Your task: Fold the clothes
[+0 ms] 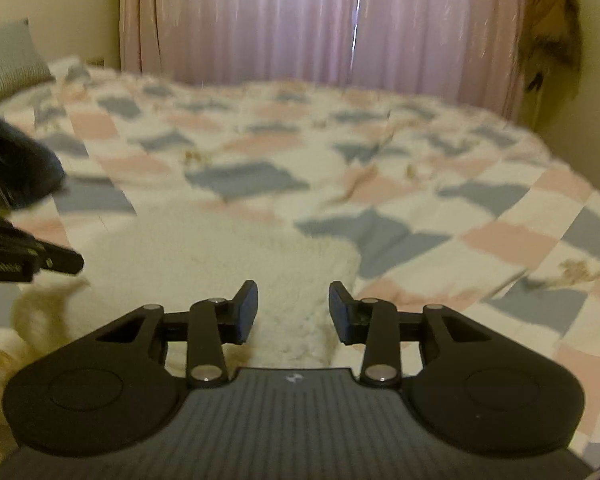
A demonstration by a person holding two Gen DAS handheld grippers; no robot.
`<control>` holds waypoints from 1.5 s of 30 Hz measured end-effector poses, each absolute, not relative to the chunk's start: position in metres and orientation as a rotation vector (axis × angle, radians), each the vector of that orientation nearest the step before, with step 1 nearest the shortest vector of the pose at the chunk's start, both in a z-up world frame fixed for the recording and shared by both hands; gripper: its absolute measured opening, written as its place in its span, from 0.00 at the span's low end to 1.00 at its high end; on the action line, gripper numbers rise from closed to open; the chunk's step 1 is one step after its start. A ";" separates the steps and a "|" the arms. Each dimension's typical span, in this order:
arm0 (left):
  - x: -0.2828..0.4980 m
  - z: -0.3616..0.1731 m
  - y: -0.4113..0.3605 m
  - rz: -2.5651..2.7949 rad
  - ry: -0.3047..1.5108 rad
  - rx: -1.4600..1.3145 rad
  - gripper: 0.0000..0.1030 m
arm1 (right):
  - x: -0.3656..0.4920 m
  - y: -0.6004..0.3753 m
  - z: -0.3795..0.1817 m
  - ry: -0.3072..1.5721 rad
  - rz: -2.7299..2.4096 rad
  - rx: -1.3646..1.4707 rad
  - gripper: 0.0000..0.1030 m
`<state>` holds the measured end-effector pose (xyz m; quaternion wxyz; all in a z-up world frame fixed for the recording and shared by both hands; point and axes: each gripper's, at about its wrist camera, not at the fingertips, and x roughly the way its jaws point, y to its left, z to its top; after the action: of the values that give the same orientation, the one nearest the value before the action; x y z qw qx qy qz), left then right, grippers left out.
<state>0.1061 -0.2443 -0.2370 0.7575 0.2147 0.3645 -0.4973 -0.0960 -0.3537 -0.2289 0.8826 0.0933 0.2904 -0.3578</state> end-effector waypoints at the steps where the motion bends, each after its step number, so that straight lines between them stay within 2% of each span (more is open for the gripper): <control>1: 0.107 -0.236 -0.239 -1.088 0.804 0.461 0.04 | -0.098 -0.346 -0.224 0.594 -0.743 0.189 0.33; 4: 0.104 -0.246 -0.232 -1.091 0.834 0.490 0.04 | -0.100 -0.325 -0.227 0.624 -0.739 0.181 0.33; 9: 0.103 -0.287 -0.234 -1.034 0.938 0.527 0.06 | -0.087 -0.326 -0.275 0.780 -0.752 0.158 0.32; 13: 0.097 -0.272 -0.234 -1.042 0.907 0.525 0.03 | -0.087 -0.338 -0.267 0.792 -0.743 0.235 0.33; 19: 0.096 -0.237 -0.235 -1.100 0.847 0.455 0.04 | -0.110 -0.336 -0.225 0.643 -0.785 0.272 0.31; 22: 0.094 -0.243 -0.252 -1.112 0.834 0.479 0.05 | -0.104 -0.339 -0.240 0.682 -0.765 0.260 0.24; 27: 0.092 -0.285 -0.268 -1.072 0.864 0.553 0.08 | -0.091 -0.354 -0.291 0.791 -0.737 0.291 0.25; 34: 0.087 -0.255 -0.264 -1.024 0.860 0.584 0.08 | -0.096 -0.364 -0.265 0.758 -0.726 0.360 0.27; 39: 0.086 -0.212 -0.252 -0.940 0.898 0.635 0.09 | -0.113 -0.358 -0.211 0.700 -0.739 0.446 0.42; 42: 0.078 -0.186 -0.241 -0.912 0.917 0.646 0.24 | -0.118 -0.348 -0.184 0.722 -0.750 0.496 0.46; 44: 0.071 -0.172 -0.233 -0.900 0.933 0.649 0.32 | -0.124 -0.340 -0.167 0.723 -0.756 0.521 0.61; 45: 0.068 -0.165 -0.229 -0.895 0.940 0.650 0.33 | -0.127 -0.336 -0.160 0.719 -0.759 0.532 0.63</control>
<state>0.0681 -0.2288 -0.1648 0.7479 0.2971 0.4299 -0.4093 -0.1268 -0.3357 -0.1596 0.8329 0.2508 0.3394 -0.3580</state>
